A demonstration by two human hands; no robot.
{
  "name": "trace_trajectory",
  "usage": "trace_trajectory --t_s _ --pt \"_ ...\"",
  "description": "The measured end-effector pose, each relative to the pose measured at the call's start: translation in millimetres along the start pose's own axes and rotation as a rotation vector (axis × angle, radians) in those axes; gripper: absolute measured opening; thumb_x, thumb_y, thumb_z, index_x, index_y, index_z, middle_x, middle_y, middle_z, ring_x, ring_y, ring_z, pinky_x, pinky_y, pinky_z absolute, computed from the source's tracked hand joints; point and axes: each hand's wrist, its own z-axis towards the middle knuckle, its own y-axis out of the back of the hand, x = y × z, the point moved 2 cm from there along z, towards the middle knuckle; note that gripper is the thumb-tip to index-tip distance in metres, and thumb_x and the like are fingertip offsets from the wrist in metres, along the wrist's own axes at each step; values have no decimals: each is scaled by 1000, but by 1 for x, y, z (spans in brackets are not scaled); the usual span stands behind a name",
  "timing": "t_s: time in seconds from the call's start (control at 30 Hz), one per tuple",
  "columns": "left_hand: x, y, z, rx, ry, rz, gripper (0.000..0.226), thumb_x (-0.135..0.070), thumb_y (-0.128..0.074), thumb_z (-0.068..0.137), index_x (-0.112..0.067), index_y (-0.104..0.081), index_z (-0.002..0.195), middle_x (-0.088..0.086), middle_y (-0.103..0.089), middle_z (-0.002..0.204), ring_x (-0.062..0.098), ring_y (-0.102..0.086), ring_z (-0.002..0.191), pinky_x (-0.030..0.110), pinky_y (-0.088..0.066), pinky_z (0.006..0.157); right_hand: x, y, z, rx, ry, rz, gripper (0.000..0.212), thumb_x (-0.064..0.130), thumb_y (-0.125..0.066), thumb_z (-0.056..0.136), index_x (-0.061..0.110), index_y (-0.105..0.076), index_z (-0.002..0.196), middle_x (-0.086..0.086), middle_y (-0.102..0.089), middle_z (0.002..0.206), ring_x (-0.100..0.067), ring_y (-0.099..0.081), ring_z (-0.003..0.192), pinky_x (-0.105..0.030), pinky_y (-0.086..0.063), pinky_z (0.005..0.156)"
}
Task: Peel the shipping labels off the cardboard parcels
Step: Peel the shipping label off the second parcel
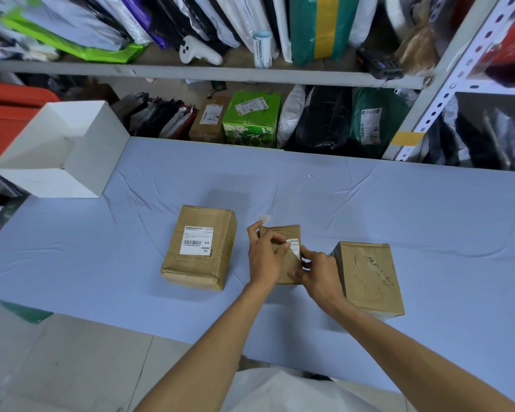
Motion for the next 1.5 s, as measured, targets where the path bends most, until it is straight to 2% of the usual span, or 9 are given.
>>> trace_trajectory --t_s 0.1,0.2,0.27,0.37,0.6,1.0,1.17,1.27,1.5 --pt "1 -1 2 -8 -1 2 9 -23 -73 82 -20 -65 82 -6 -31 142 13 -53 122 32 -45 97 -1 -1 1 -2 -1 6 47 -6 -70 77 4 -62 123 3 -64 88 -10 -62 87 -15 -51 68" --pt "1 -2 6 1 17 31 10 -22 -71 83 -22 -62 80 -4 -32 142 18 -56 117 38 -45 99 -3 -2 2 -5 -5 22 45 -7 -70 76 6 -64 119 2 -67 87 -15 -67 91 -24 -57 72" --pt "1 -2 8 20 21 54 10 -22 -70 85 -24 -61 80 -3 -32 142 20 -57 115 40 -44 100 -3 -2 3 -1 -10 23 46 -7 -70 76 5 -63 120 2 -66 89 -13 -66 90 -22 -56 71" --pt "2 -3 9 46 5 34 10 -21 -68 86 -22 -60 81 -1 -30 143 20 -55 117 39 -43 101 -4 -2 3 3 -4 29 49 -6 -71 76 6 -62 123 2 -67 91 -10 -64 87 -18 -54 70" --pt "8 -2 11 82 -2 -51 18 -18 -69 85 -28 -58 75 -3 -27 142 20 -53 118 24 -42 95 -3 -2 2 -10 24 32 47 -5 -73 74 14 -66 117 5 -69 85 -9 -66 82 -30 -59 77" --pt "11 0 12 104 -9 -82 20 -19 -70 84 -32 -58 74 -3 -27 141 20 -50 122 33 -42 103 -4 -2 2 -15 8 41 50 -4 -74 74 9 -64 121 0 -67 92 -17 -66 88 -34 -58 81" --pt "8 3 11 118 -5 -106 18 -19 -70 85 -30 -60 74 -2 -27 142 20 -47 125 24 -40 99 -4 -2 2 -7 10 57 48 -5 -74 74 10 -65 119 3 -67 88 -12 -65 83 -31 -58 79" --pt "6 5 10 129 5 -112 10 -16 -69 85 -21 -63 79 -1 -28 142 15 -42 129 11 -33 92 -6 -2 3 9 9 62 46 -5 -73 74 11 -66 117 5 -68 85 -3 -63 76 -15 -55 68" --pt "5 7 9 139 8 -120 8 -16 -70 85 -20 -64 81 -1 -28 142 14 -43 129 17 -34 96 -5 0 1 30 36 94 50 -3 -74 74 13 -64 120 3 -69 92 -6 -66 83 -9 -51 63"
